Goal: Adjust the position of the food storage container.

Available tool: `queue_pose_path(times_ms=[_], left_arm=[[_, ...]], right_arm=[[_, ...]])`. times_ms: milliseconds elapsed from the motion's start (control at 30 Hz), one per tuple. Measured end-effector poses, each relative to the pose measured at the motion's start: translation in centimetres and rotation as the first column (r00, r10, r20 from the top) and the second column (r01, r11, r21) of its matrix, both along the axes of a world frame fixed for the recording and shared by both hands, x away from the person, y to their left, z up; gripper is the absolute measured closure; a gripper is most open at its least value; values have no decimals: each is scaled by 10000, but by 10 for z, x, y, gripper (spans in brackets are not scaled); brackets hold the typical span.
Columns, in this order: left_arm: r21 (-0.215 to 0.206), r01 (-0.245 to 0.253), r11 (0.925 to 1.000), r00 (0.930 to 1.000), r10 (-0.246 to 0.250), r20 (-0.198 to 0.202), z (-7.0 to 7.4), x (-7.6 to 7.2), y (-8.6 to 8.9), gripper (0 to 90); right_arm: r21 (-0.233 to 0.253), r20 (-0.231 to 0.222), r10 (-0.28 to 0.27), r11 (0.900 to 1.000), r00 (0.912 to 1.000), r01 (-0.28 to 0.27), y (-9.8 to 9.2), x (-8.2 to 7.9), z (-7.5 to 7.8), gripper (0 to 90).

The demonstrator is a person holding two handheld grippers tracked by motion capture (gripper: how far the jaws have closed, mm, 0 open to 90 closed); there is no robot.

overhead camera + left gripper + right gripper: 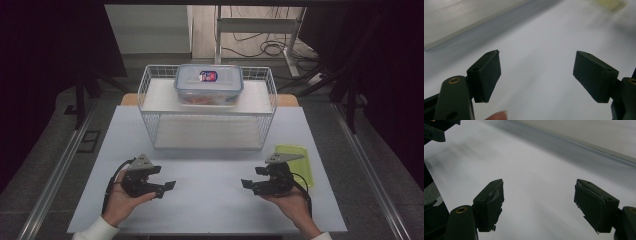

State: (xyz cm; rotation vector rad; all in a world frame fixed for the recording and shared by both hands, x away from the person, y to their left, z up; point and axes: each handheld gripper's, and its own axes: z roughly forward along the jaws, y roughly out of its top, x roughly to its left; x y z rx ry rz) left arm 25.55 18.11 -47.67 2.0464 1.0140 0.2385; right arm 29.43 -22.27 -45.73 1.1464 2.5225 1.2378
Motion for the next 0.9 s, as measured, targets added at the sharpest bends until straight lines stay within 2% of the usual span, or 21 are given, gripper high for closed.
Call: queue_pose_path(times_ms=[167, 300, 433, 567, 733, 900], left_arm=[[98, 93, 9999, 10000, -93, -4, 1, 0, -2, 216], [224, 16, 9997, 10000, -15, -22, 0, 0, 0, 208], [404, -113, 9991, 9999, 117, -89, -3, 3, 1, 206], [489, -140, 9987, 9997, 149, -189, -6, 4, 1, 203], [570, -106, 9983, 9995, 122, -278, -7, 4, 1, 202], [584, -84, 9983, 9993, 105, -353, -8, 5, 1, 199]], right_arm=[[-91, 225, -223, 9997, 9995, 226, -9, -2, 7, 239], [-42, 361, -697, 9975, 9969, 699, -27, 0, 19, 261], [-63, 407, -1411, 9899, 9892, 1414, -52, 5, 31, 309], [-83, 373, -1878, 9821, 9815, 1882, -74, 10, 36, 390], [-101, 233, -2096, 9777, 9775, 2099, -89, 14, 38, 495], [-253, 183, -2151, 9762, 9764, 2155, -93, 16, 37, 526]])
